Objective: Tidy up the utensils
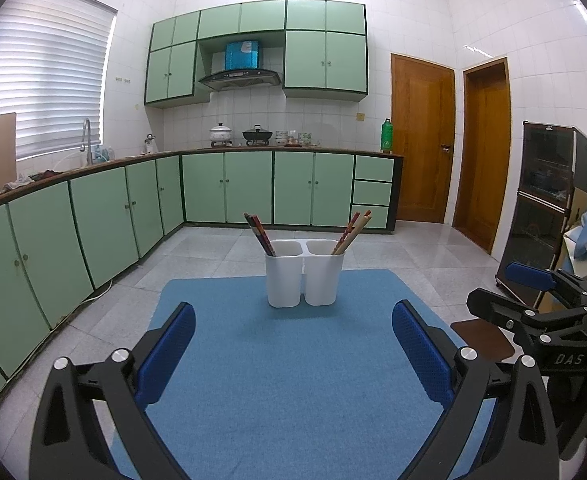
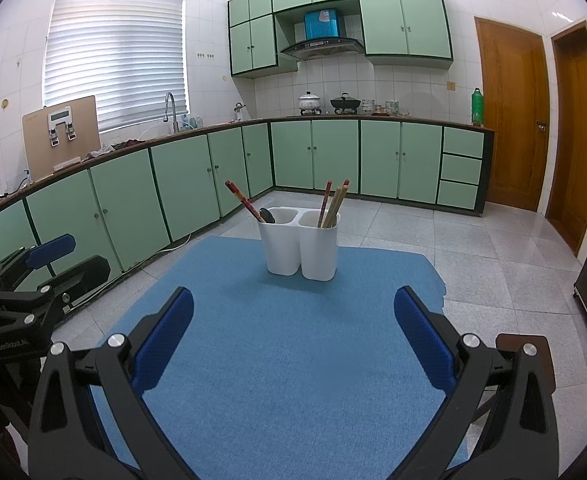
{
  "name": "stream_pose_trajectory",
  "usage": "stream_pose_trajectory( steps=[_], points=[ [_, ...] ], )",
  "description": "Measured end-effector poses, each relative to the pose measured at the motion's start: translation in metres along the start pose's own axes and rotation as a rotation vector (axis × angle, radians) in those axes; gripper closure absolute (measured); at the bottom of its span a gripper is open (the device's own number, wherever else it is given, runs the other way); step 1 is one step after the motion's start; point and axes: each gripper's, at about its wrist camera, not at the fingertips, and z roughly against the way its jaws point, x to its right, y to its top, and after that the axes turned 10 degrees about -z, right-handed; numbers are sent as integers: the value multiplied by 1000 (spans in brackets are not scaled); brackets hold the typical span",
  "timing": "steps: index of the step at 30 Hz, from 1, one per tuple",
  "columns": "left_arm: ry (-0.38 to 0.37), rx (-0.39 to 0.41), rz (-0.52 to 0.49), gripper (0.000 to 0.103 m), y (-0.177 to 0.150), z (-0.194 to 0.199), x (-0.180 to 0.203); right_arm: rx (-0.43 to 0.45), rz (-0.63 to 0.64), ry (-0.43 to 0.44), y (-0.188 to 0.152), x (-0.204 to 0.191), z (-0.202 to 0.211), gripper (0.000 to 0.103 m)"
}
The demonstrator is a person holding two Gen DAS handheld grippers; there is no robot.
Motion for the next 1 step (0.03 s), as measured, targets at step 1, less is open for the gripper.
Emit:
stream_pose_trajectory(
  steps=[1],
  points=[
    [0, 0, 0, 6, 0, 1, 0, 0, -1, 0, 0, 0, 0, 6]
  ],
)
